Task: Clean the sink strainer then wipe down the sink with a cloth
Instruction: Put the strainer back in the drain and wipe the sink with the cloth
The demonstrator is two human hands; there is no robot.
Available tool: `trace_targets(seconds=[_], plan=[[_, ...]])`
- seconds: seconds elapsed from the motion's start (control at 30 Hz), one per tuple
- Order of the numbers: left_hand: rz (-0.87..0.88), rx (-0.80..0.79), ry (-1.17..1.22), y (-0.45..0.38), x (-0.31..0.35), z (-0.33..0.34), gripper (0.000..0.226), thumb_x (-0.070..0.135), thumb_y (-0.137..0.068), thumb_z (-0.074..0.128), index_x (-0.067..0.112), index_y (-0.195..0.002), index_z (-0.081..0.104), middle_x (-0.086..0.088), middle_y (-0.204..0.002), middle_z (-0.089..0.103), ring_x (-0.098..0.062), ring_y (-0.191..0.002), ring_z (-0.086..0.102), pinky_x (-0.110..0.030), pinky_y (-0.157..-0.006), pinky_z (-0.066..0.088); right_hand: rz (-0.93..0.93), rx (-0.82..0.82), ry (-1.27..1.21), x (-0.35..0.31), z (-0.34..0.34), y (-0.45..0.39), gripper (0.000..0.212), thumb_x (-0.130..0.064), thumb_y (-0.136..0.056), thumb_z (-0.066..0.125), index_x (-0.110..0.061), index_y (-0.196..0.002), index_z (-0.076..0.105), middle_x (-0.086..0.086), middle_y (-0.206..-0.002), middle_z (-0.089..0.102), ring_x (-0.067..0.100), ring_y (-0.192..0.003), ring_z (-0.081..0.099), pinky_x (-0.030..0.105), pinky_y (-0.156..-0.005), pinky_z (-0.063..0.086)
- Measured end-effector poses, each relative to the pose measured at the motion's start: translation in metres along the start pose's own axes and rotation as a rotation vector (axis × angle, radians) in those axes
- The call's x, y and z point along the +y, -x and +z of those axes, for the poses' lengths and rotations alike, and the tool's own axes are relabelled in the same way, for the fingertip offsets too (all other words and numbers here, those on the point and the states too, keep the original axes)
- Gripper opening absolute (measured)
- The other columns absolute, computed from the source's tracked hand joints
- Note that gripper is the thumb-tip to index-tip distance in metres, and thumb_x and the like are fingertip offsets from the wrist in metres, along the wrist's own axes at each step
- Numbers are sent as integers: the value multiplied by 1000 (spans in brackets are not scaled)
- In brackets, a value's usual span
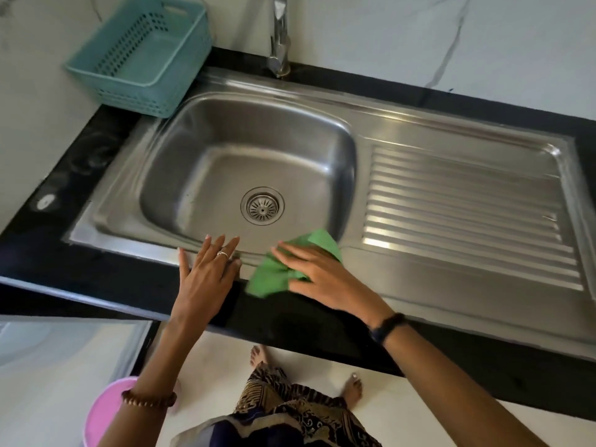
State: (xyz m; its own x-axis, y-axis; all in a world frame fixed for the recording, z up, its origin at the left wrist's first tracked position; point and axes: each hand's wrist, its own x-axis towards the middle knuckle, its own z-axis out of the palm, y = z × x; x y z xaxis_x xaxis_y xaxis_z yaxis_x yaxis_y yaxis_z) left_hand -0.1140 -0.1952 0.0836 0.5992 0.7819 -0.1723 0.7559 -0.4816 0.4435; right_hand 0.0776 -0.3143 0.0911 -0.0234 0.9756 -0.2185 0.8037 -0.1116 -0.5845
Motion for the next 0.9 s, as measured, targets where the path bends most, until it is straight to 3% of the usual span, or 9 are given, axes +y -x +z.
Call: trace_targets(seconds=[0.07, 0.17, 0.3, 0.4, 0.53, 0.63, 0.77, 0.9], plan=[[10, -23, 8, -6, -11, -5, 47, 37, -97, 35, 30, -143, 28, -1, -155, 23, -15, -145, 3, -49, -113, -14, 38, 14, 29, 17, -2, 32, 67, -28, -91, 49, -30, -147, 12, -15, -154, 3, 5, -145, 4, 22, -115, -9], [28, -41, 21, -10, -23, -11, 48, 39, -96, 37, 30, -143, 29, -2, -155, 22, -15, -145, 2, -49, -113, -13, 187, -49, 102, 36, -11, 64, 67, -29, -90, 50, -38, -142, 9, -13, -152, -13, 8, -144, -13, 36, -115, -16], [55, 4, 64, -9, -34, -13, 47, 36, -96, 41, 28, -141, 33, -2, -155, 25, -16, -145, 6, -47, -116, -3, 189, -121, 173, 37, -16, 53, 59, -43, -92, 46, -49, -138, 9, -18, -153, -14, 4, -141, -20, 47, -112, -22], [63, 16, 66, -10, -40, -15, 46, 34, -96, 42, 28, -141, 35, -2, -154, 27, -16, -145, 8, -46, -117, 2, 125, -163, 166, 21, -10, 17, 55, -56, -91, 36, -48, -140, 13, -21, -153, 3, 1, -142, -1, 50, -113, -17], [35, 52, 1, -6, -44, -23, 44, 28, -97, 41, 27, -141, 36, -2, -153, 28, -18, -145, 11, -47, -116, 2, 86, -188, -29, -21, 10, -50, 56, -56, -90, 42, -40, -142, 29, -9, -153, 29, 14, -138, 32, 33, -113, 22], [-26, 69, -34, -2, -56, -36, 44, 21, -98, 36, 22, -142, 33, -5, -154, 26, -21, -145, 13, -47, -116, 5, 101, -192, -91, -56, 24, -99, 58, -58, -90, 41, -38, -143, 28, -8, -148, 40, 22, -130, 44, 35, -104, 37], [-119, 58, -42, -8, -72, -53, 47, 26, -99, 36, 17, -144, 29, -7, -155, 23, -23, -145, 12, -44, -116, 5, 198, -232, -126, -66, 32, -126, 70, -70, -84, 39, -39, -144, 22, 2, -142, 49, 30, -123, 51, 32, -86, 40], [-153, 29, -64, -17, -79, -62, 53, 35, -98, 35, 19, -147, 22, -4, -157, 15, -20, -146, 4, -44, -118, -2, 264, -237, -216, -44, 19, -98, 70, -72, -77, 47, -43, -139, 33, 0, -135, 57, 23, -116, 56, 27, -80, 40]])
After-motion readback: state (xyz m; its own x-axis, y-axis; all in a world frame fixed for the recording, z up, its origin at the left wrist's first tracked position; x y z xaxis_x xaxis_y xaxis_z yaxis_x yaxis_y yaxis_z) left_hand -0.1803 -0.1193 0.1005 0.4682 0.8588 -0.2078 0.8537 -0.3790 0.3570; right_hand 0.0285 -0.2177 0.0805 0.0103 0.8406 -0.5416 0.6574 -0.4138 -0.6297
